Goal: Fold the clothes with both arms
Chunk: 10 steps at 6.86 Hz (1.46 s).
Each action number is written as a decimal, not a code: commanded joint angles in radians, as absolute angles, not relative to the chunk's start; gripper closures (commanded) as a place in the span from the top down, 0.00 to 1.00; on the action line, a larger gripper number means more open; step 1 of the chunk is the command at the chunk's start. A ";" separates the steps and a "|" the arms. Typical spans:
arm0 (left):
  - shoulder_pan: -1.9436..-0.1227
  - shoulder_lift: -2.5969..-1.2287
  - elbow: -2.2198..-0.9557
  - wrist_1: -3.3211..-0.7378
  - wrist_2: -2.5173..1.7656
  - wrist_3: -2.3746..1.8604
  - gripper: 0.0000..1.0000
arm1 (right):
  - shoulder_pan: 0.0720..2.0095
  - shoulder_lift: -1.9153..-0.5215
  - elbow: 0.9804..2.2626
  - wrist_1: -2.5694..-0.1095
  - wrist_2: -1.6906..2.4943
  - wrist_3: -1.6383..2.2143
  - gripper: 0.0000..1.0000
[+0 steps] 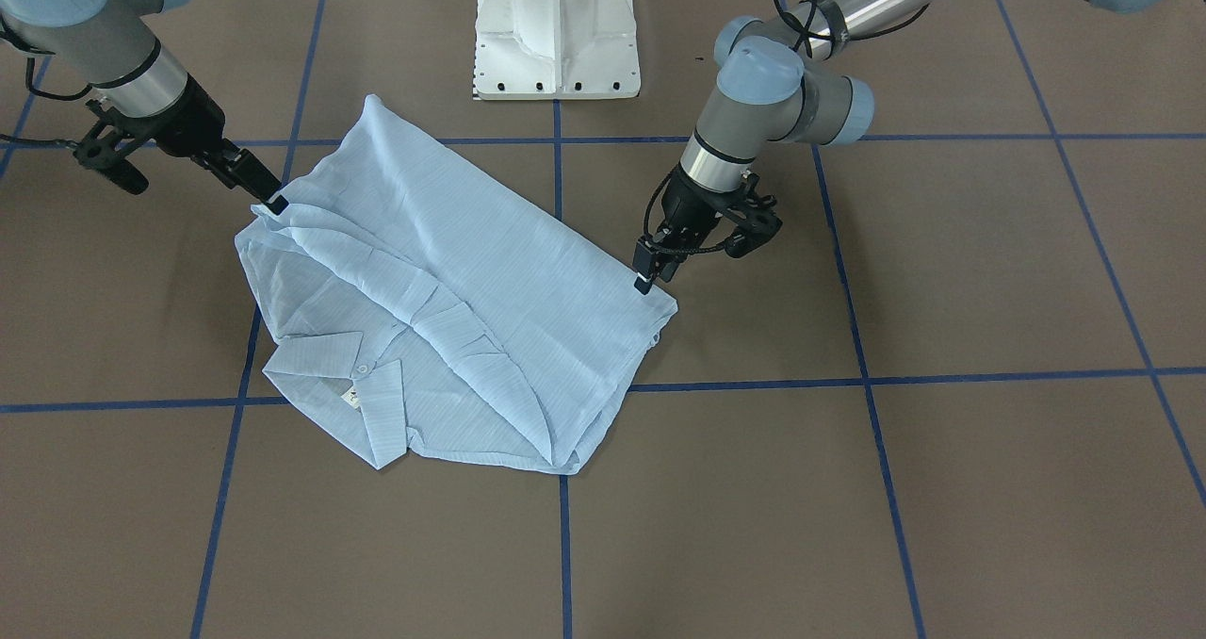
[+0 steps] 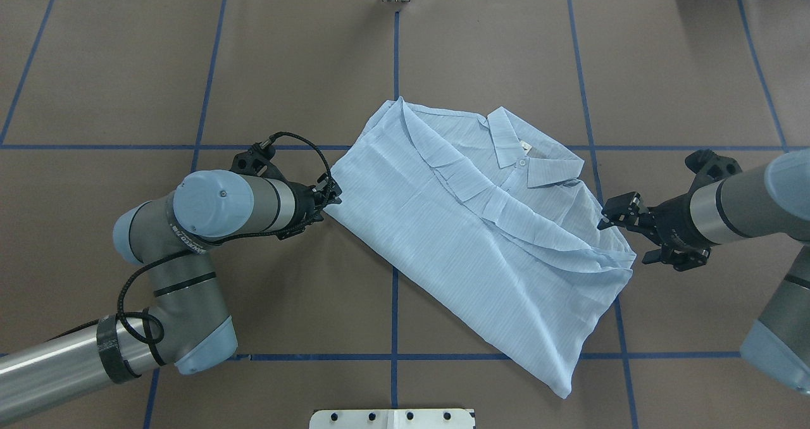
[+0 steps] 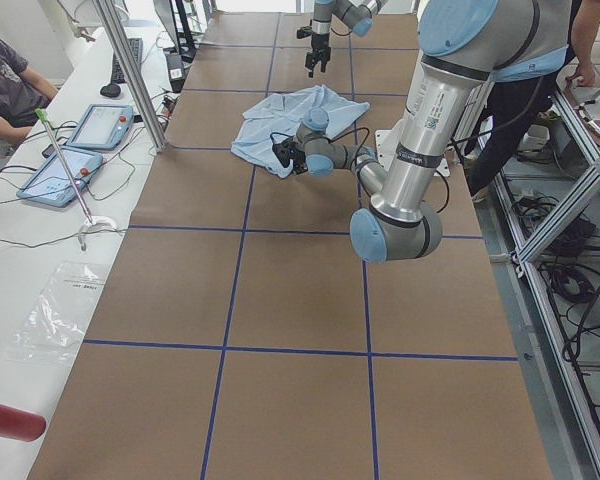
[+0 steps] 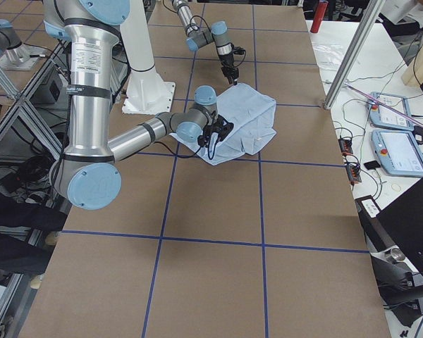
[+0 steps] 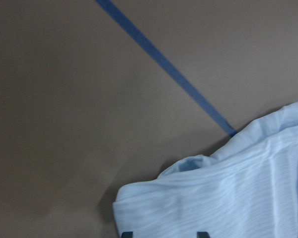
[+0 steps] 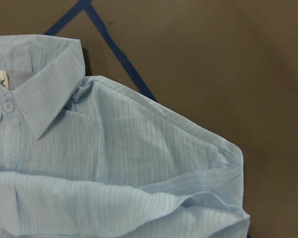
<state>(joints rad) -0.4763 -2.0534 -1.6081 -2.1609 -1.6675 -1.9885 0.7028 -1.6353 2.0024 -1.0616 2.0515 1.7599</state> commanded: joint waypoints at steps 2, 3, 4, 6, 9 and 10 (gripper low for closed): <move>-0.440 -2.057 -1.609 -2.121 -1.661 -1.990 0.54 | 0.727 -1.597 1.953 -1.061 2.052 1.750 1.00; -0.440 -2.060 -1.611 -2.121 -1.663 -1.990 0.54 | 0.730 -1.597 1.953 -1.062 2.052 1.750 1.00; -0.440 -2.066 -1.621 -2.121 -1.660 -1.990 0.53 | 0.730 -1.597 1.953 -1.062 2.052 1.750 1.00; -0.442 -2.072 -1.623 -2.123 -1.657 -1.988 0.53 | 0.730 -1.597 1.951 -1.062 2.052 1.752 1.00; -0.442 -2.075 -1.612 -2.126 -1.629 -1.973 0.53 | 0.730 -1.597 1.950 -1.062 2.052 1.752 1.00; -0.442 -2.082 -1.603 -2.126 -1.609 -1.970 0.53 | 0.730 -1.597 1.950 -1.062 2.052 1.752 1.00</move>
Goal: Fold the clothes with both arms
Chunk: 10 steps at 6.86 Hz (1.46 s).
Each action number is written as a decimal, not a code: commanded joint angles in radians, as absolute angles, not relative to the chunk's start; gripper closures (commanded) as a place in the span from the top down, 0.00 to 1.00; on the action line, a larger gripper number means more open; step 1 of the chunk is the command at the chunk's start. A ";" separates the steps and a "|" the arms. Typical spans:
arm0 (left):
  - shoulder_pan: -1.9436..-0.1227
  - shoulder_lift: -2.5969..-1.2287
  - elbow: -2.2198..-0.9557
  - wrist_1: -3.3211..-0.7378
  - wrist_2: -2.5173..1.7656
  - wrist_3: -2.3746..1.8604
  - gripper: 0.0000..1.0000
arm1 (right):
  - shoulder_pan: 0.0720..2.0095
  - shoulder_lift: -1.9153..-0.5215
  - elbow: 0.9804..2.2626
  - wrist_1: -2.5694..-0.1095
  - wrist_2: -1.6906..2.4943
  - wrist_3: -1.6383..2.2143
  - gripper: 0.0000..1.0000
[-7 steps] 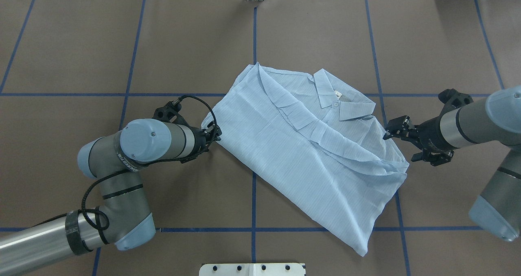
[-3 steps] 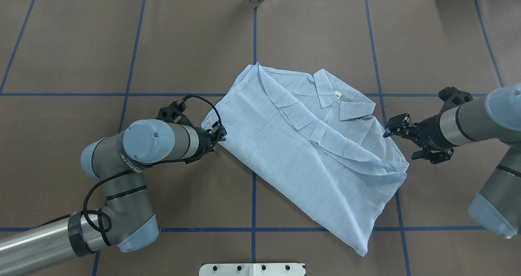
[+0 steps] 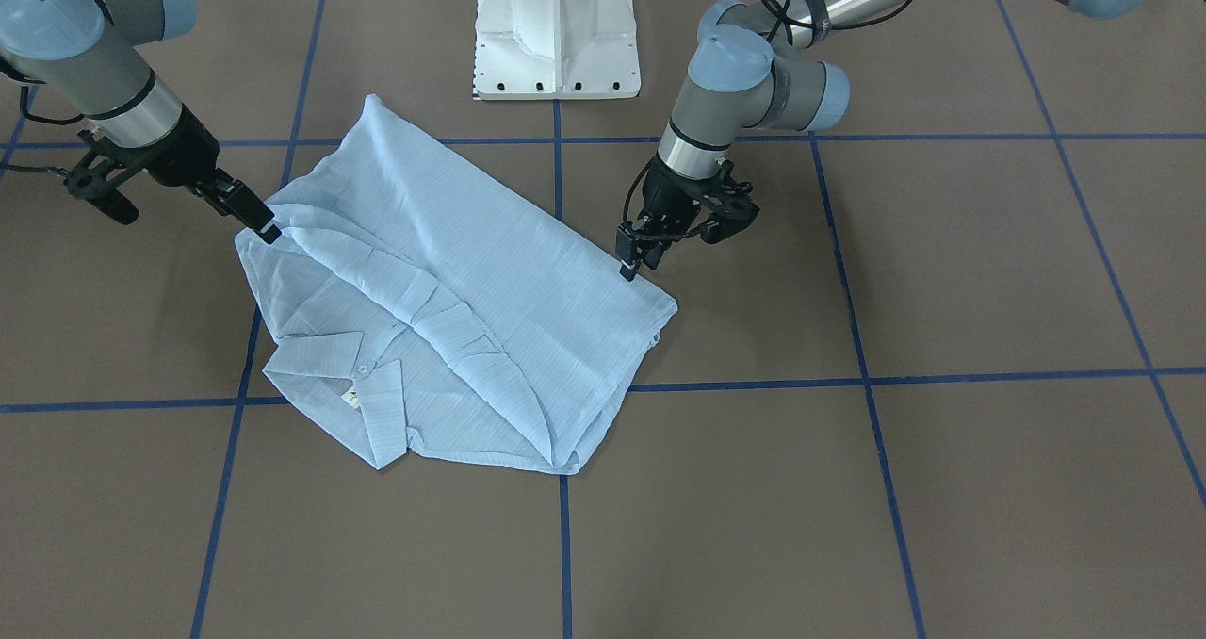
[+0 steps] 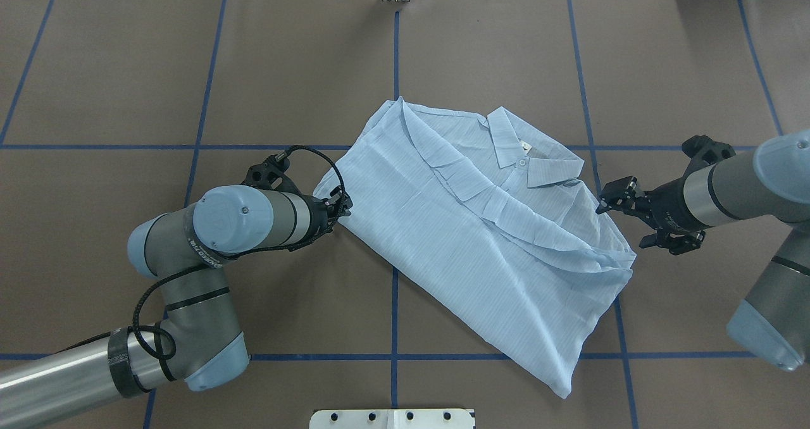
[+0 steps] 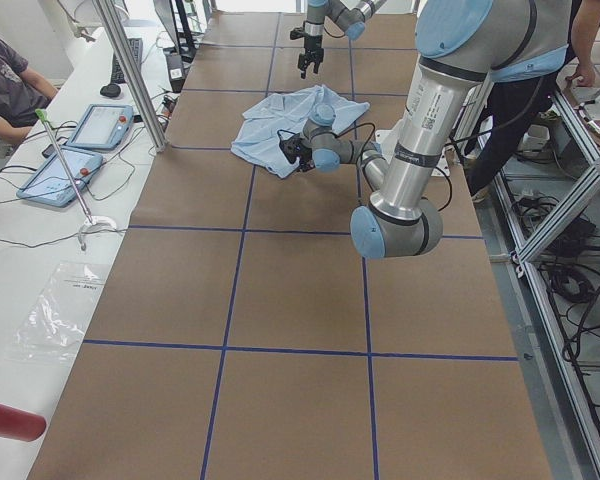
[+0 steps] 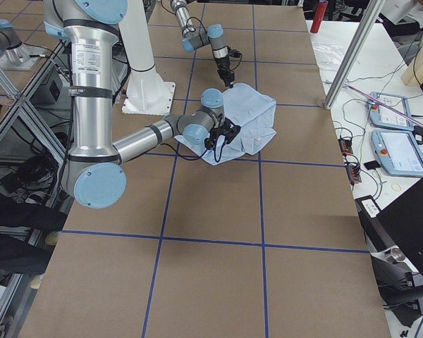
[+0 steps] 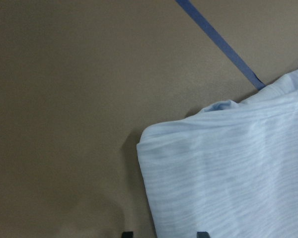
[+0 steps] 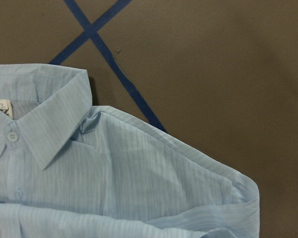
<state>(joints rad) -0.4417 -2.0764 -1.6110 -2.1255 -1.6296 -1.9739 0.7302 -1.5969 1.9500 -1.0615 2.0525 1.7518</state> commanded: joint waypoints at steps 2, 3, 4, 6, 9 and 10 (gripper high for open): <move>-0.445 -2.095 -1.582 -2.126 -1.609 -1.968 0.52 | 0.730 -1.597 1.950 -1.062 2.051 1.752 1.00; -0.443 -2.098 -1.574 -2.128 -1.609 -1.970 0.49 | 0.730 -1.595 1.948 -1.062 2.049 1.753 1.00; -0.445 -2.102 -1.563 -2.128 -1.609 -1.971 0.35 | 0.730 -1.595 1.938 -1.062 2.046 1.753 1.00; -0.448 -2.112 -1.563 -2.123 -1.566 -1.970 0.00 | 0.729 -1.588 1.931 -1.060 2.046 1.761 1.00; -0.596 -2.123 -1.536 -2.131 -1.568 -1.786 0.00 | 0.729 -1.588 1.931 -1.060 2.048 1.763 1.00; -0.662 -2.176 -1.460 -2.135 -1.569 -1.729 0.00 | 0.729 -1.588 1.934 -1.060 2.049 1.764 1.00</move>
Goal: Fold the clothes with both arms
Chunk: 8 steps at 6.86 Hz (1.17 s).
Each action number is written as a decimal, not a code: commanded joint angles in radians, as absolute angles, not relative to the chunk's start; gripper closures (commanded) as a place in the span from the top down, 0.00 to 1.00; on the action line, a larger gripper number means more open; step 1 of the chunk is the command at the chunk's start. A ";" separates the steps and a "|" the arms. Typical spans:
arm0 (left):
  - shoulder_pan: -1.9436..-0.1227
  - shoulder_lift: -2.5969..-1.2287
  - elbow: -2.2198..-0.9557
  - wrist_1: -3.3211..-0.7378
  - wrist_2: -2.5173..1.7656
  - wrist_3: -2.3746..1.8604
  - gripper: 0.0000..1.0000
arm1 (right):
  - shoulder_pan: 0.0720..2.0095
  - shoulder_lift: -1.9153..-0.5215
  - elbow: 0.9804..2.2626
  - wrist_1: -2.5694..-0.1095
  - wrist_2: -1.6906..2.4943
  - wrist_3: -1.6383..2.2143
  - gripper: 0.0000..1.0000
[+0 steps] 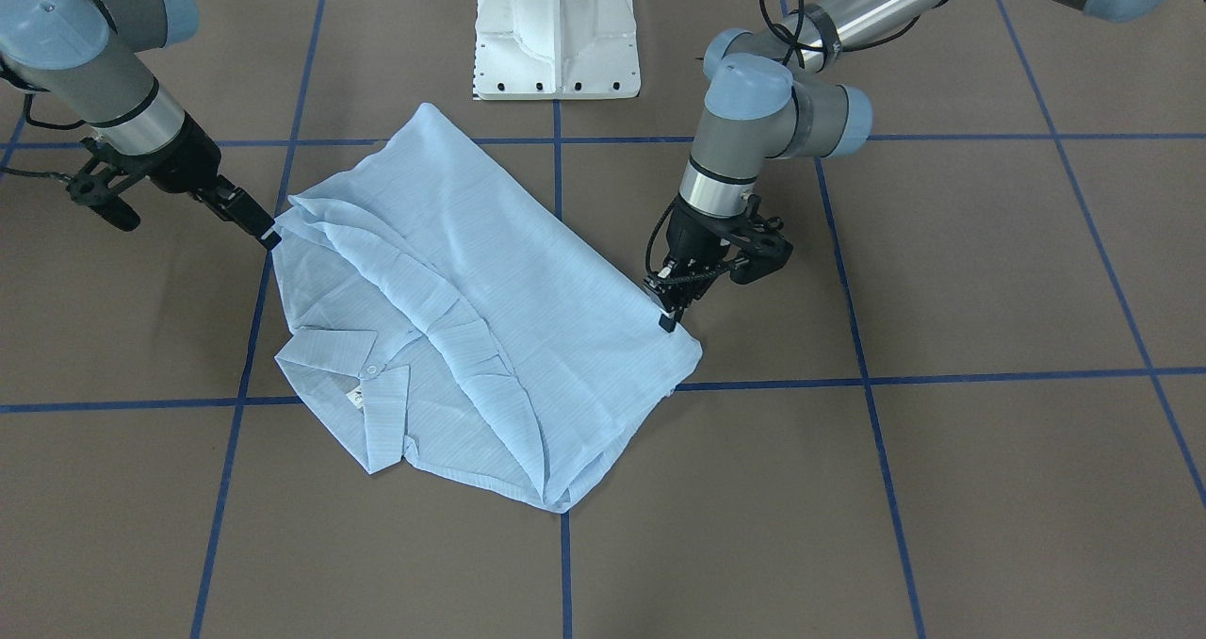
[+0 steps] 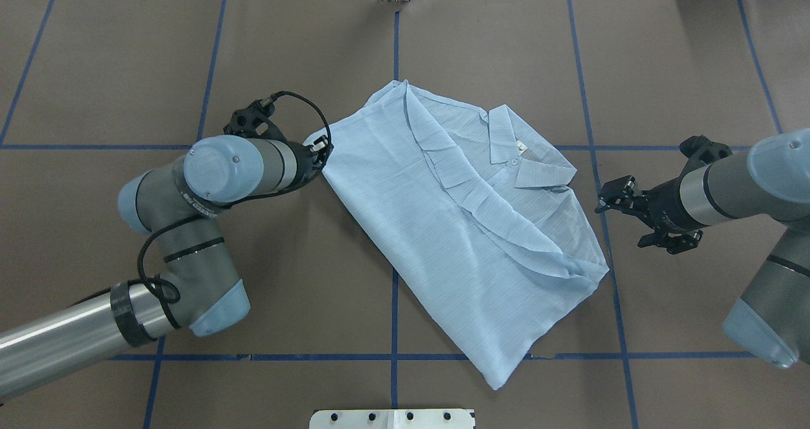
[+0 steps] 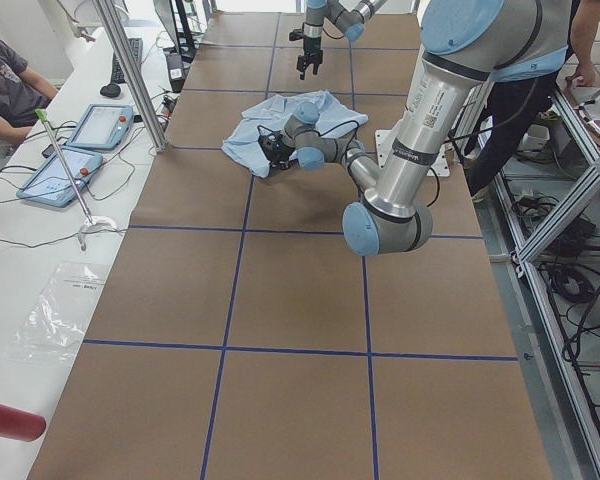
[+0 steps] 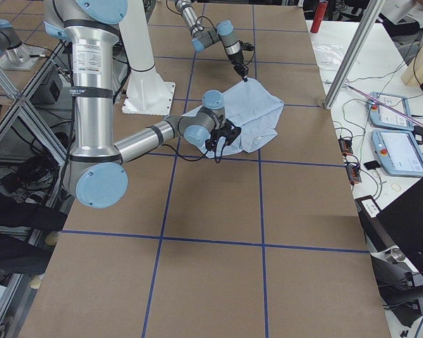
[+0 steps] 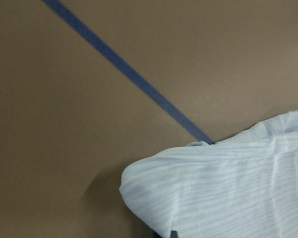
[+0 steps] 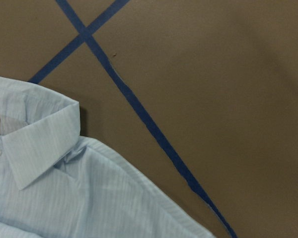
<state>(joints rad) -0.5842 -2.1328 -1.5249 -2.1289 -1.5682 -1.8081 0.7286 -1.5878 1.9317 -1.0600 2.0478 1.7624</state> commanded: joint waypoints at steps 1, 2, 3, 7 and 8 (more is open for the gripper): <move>-0.716 -2.262 -1.327 -2.170 -1.571 -1.683 0.00 | 0.729 -1.586 1.936 -1.060 2.049 1.764 1.00; -0.763 -2.345 -1.157 -2.295 -1.571 -1.648 0.00 | 0.730 -1.586 1.939 -1.058 2.049 1.764 1.00; -0.793 -2.388 -1.034 -2.387 -1.571 -1.593 0.00 | 0.730 -1.586 1.942 -1.058 2.049 1.766 1.00; -0.825 -2.383 -1.099 -2.396 -1.616 -1.539 0.45 | 0.726 -1.492 1.936 -1.063 2.040 1.770 1.00; -0.831 -2.282 -1.238 -2.395 -1.731 -1.537 0.45 | 0.698 -1.429 1.934 -1.065 2.039 1.769 1.00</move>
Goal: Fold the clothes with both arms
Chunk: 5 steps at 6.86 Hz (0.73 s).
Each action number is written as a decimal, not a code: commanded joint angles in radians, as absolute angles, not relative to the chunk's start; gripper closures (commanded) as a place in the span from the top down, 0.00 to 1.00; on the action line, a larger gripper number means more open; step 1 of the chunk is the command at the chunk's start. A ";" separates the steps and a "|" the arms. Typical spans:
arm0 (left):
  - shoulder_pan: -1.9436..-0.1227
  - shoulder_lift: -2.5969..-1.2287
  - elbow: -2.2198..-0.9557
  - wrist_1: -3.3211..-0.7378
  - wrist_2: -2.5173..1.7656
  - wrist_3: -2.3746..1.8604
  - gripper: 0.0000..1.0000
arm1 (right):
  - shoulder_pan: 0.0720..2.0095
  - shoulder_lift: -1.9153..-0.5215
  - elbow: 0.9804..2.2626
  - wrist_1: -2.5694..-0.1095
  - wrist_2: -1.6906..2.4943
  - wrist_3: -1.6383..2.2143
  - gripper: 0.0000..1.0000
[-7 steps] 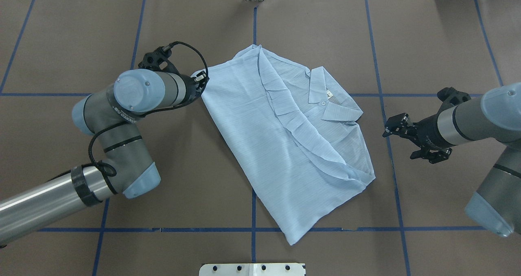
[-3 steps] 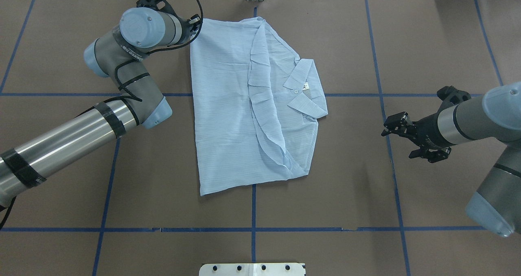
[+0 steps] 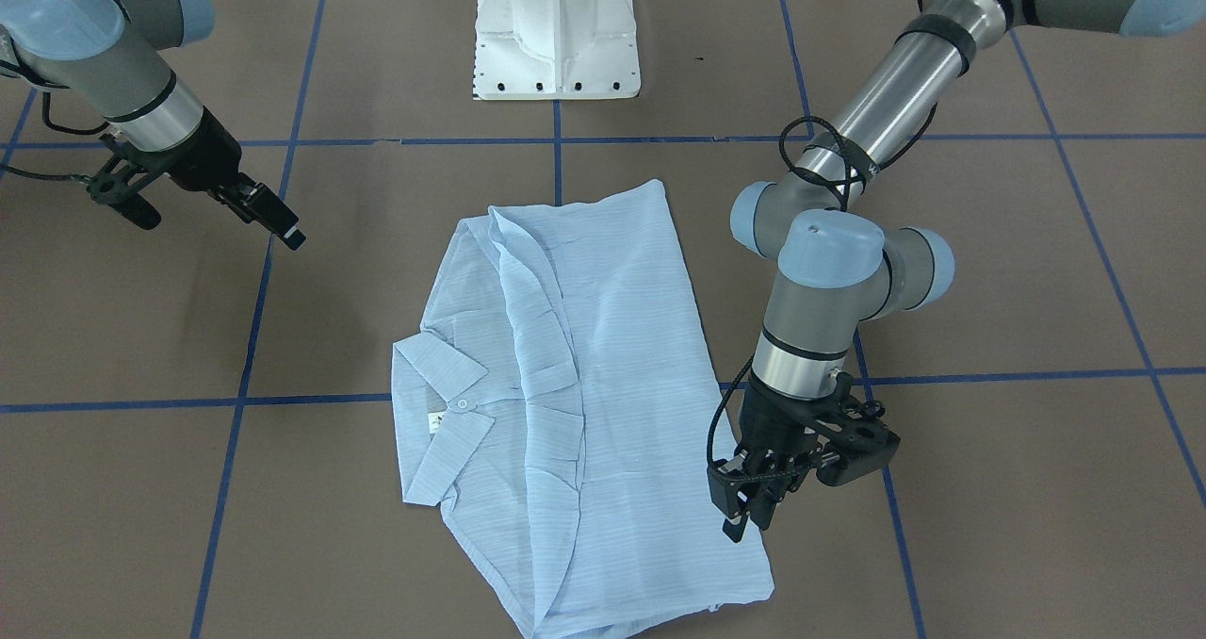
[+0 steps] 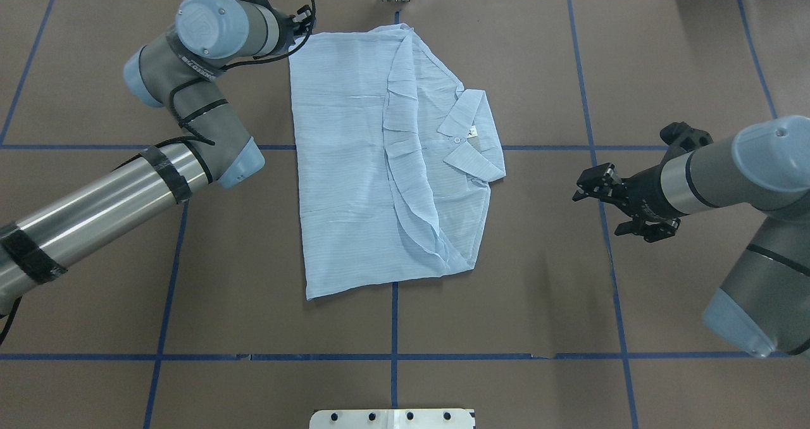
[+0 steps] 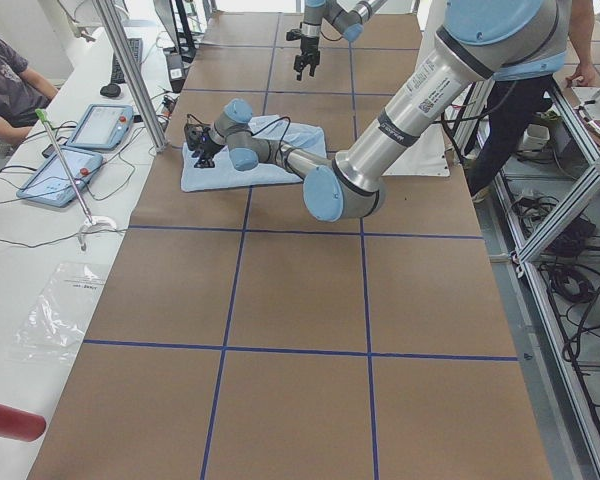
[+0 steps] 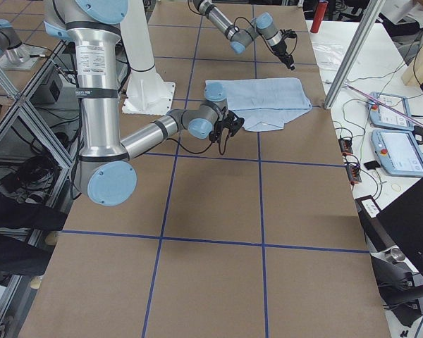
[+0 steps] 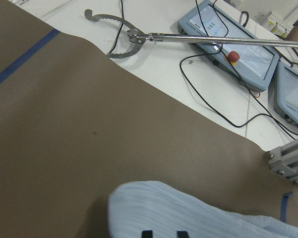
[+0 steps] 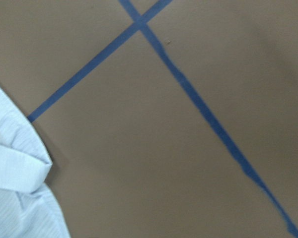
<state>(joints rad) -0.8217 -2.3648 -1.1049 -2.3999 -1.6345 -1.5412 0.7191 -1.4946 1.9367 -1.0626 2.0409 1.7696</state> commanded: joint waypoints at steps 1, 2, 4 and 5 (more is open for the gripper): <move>-0.842 -2.153 -1.410 -2.395 -1.771 -1.481 0.44 | 0.633 -1.369 1.933 -1.101 1.982 1.767 1.00; -0.851 -2.078 -1.519 -2.373 -1.782 -1.417 0.44 | 0.556 -1.256 1.934 -1.262 1.853 1.752 1.00; -0.856 -2.030 -1.629 -2.275 -1.784 -1.398 0.44 | 0.457 -1.071 1.864 -1.478 1.758 1.403 1.00; -0.856 -1.979 -1.669 -2.275 -1.784 -1.364 0.44 | 0.440 -1.021 1.798 -1.479 1.717 1.274 1.00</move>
